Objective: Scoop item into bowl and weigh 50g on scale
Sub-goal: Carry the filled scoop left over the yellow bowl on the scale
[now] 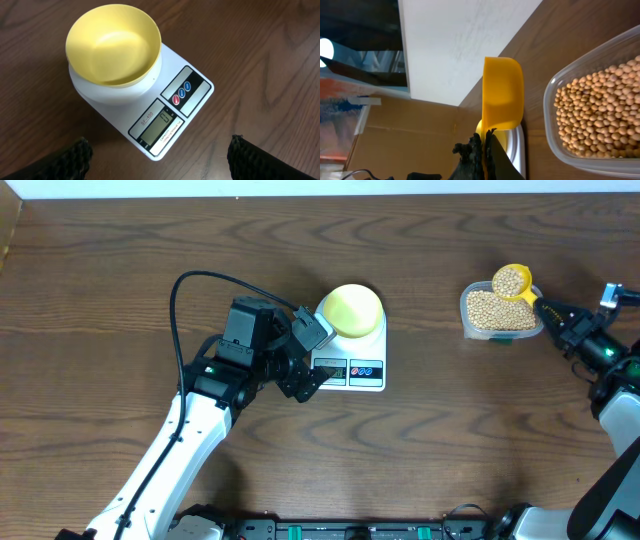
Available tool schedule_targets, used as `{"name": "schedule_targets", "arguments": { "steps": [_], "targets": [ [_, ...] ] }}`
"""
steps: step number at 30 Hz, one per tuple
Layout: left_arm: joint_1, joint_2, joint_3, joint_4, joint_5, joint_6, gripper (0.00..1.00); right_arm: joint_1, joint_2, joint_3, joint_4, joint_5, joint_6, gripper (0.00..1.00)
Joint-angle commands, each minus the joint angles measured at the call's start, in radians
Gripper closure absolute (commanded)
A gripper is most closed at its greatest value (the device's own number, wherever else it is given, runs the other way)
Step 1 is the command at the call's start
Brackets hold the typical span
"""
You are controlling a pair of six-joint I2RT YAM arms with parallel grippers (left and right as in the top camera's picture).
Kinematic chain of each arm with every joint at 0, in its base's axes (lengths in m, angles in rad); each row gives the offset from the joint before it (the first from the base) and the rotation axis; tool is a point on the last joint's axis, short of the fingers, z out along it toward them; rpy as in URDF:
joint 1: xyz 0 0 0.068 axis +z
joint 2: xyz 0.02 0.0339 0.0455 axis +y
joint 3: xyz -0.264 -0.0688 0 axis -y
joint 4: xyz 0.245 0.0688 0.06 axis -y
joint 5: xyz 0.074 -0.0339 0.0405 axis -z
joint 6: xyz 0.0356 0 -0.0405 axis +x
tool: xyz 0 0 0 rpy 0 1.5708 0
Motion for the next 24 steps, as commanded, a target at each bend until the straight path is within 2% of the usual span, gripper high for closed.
{"name": "schedule_targets", "arguments": {
  "steps": [1, 24],
  "targets": [
    [0.005, -0.004, -0.002, -0.004, -0.006, 0.002, 0.12, 0.019, 0.007, 0.011, 0.003, -0.009, 0.018, 0.99],
    [0.005, -0.004, -0.002, -0.004, -0.006, 0.002, 0.12, 0.203, 0.007, 0.011, 0.004, 0.106, 0.056, 0.99]
  ]
}}
